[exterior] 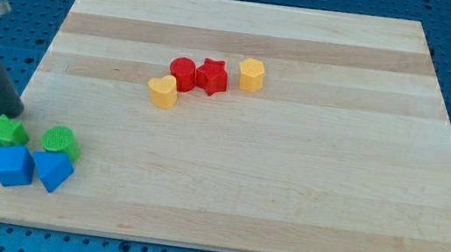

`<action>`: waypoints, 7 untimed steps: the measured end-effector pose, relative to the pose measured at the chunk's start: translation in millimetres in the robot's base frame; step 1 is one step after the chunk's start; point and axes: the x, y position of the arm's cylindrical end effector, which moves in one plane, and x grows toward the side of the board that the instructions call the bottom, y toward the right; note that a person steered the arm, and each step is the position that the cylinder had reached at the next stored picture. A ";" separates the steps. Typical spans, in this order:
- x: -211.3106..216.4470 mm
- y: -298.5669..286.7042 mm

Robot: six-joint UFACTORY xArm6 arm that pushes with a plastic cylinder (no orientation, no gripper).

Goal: Move the green star to the left side of the blue triangle

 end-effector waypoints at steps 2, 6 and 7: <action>10.1 0.3; 79.0 0.5; 82.2 11.3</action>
